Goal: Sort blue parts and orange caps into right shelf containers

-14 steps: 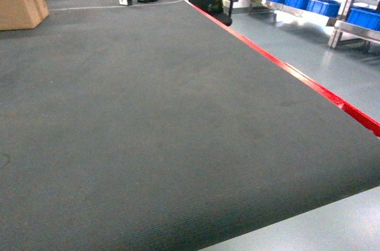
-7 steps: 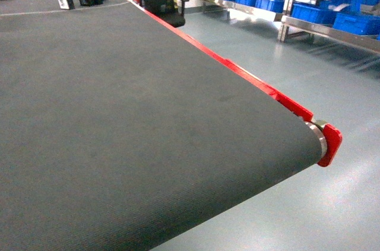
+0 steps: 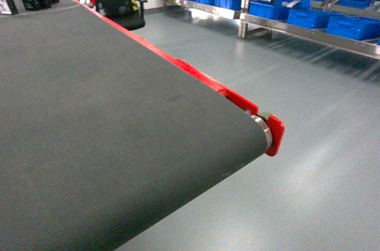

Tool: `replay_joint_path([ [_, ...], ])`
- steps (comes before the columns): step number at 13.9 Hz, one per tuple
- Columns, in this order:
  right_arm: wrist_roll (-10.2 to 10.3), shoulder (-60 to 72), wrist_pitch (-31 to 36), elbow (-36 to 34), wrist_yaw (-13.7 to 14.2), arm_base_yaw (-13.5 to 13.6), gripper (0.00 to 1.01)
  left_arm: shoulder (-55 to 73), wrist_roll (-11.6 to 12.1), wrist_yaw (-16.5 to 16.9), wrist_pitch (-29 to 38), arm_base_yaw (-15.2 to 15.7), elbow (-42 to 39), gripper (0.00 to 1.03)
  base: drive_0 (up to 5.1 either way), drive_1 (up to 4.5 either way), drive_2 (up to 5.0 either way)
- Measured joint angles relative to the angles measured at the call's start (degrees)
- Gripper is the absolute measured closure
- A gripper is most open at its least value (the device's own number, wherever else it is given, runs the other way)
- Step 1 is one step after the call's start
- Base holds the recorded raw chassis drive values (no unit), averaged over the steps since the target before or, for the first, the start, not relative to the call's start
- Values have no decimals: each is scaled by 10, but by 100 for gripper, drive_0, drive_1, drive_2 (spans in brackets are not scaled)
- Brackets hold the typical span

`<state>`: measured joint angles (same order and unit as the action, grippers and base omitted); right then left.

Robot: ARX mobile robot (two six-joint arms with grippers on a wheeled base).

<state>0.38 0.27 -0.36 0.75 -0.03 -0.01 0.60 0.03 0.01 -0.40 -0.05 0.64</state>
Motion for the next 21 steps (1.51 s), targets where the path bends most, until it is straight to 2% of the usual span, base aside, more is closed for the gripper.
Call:
replay_joint_path([
  [21,0,0,0,0,0,0,58,0,0,0,0,0,0,61,-153,-153,-153],
])
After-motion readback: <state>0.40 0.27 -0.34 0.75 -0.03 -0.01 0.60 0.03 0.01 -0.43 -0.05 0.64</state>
